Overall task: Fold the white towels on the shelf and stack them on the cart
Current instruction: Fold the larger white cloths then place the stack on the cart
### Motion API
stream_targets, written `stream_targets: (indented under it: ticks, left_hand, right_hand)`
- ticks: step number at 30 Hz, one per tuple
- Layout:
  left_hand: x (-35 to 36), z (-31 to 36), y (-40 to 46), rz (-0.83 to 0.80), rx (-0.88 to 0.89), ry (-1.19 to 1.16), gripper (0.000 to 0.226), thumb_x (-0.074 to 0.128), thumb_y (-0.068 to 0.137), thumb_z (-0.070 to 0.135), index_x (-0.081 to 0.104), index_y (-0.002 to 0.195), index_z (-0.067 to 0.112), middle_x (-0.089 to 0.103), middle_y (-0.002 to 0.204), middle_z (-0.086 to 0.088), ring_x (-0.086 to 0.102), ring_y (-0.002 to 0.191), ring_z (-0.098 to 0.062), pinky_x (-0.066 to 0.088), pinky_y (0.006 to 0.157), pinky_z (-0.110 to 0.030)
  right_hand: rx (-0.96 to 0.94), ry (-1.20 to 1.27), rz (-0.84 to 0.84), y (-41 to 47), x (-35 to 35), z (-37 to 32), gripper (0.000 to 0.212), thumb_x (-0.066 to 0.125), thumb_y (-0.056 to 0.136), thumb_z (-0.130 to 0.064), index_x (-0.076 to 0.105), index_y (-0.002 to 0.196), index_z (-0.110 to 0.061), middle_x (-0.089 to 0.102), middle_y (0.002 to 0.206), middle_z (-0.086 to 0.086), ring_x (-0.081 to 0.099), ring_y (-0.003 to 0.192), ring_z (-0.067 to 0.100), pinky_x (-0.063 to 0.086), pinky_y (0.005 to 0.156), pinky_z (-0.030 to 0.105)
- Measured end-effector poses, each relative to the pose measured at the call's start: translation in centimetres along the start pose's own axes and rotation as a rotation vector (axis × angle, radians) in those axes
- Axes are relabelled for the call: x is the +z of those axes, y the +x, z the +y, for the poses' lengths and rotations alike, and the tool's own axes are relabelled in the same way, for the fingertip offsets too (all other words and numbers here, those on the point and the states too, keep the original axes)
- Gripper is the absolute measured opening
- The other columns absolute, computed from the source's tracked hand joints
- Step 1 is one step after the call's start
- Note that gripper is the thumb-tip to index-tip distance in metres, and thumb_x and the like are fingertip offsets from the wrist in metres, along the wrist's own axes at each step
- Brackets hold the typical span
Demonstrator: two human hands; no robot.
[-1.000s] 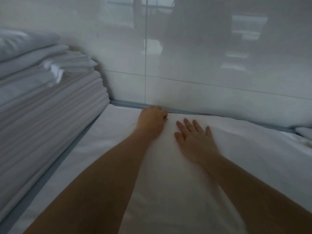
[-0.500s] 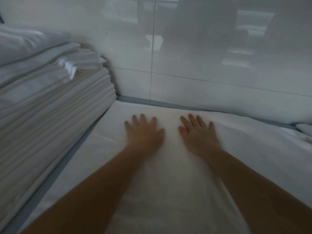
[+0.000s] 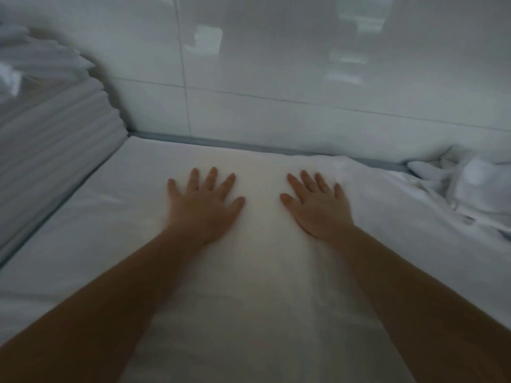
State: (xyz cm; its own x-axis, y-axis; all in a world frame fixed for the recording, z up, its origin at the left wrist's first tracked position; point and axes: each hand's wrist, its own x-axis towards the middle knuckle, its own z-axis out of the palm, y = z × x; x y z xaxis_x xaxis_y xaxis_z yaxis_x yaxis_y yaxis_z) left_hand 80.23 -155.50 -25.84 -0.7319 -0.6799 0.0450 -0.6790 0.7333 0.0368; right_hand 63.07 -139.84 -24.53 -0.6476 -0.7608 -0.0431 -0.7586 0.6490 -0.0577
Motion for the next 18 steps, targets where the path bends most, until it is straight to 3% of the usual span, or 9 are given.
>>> stream_targets:
  ticks: [3,7,11,14,18]
  left_hand:
    - [-0.7,0.3,-0.2,-0.036,-0.043,0.010,0.064,0.011,0.088,0.067,0.005,0.148,0.044,0.001,0.161,0.007,0.000,0.147,-0.025,0.003,0.109,-0.065]
    - [-2.1,7.9,0.7,-0.069,-0.205,-0.140,0.067,0.023,0.092,0.056,0.024,0.147,0.019,0.014,0.157,-0.014,0.008,0.145,-0.033,0.006,0.109,-0.067]
    - [-0.4,13.8,-0.2,-0.049,0.020,-0.107,0.071,0.002,0.083,0.075,0.000,0.148,0.046,-0.004,0.161,0.002,-0.006,0.147,-0.026,-0.005,0.097,-0.076]
    - [0.4,12.8,0.4,-0.049,0.021,-0.067,0.079,-0.002,0.074,0.083,-0.006,0.145,0.050,-0.006,0.160,0.009,-0.006,0.147,-0.024,-0.001,0.098,-0.077]
    - [0.1,13.0,0.4,-0.049,0.025,-0.063,0.076,0.001,0.077,0.083,-0.003,0.145,0.050,-0.004,0.160,0.010,-0.005,0.147,-0.023,0.001,0.100,-0.075]
  right_hand:
    - [0.028,0.027,0.033,-0.7,0.5,-0.8,0.060,0.012,0.093,-0.063,0.004,0.149,-0.043,-0.002,0.160,-0.011,-0.003,0.147,0.016,-0.002,0.117,0.049]
    - [-0.095,0.045,0.003,-0.4,0.1,0.6,0.053,0.011,0.098,-0.053,0.004,0.149,-0.043,-0.002,0.160,-0.012,-0.004,0.147,0.016,-0.003,0.117,0.049]
    - [-0.156,0.029,0.028,-0.1,-0.3,6.6,0.050,0.013,0.100,-0.049,0.005,0.149,-0.043,0.001,0.159,-0.015,-0.001,0.147,0.010,-0.001,0.118,0.042]
    - [-0.022,-0.006,0.002,-0.4,-0.9,13.6,0.051,0.013,0.100,-0.050,0.004,0.150,-0.041,-0.001,0.160,-0.012,-0.001,0.147,0.011,-0.002,0.118,0.039]
    - [0.173,0.081,-0.052,-2.0,-2.6,21.8,0.053,0.015,0.103,-0.043,0.005,0.153,-0.028,-0.003,0.161,-0.004,-0.006,0.147,0.010,-0.008,0.117,0.030]
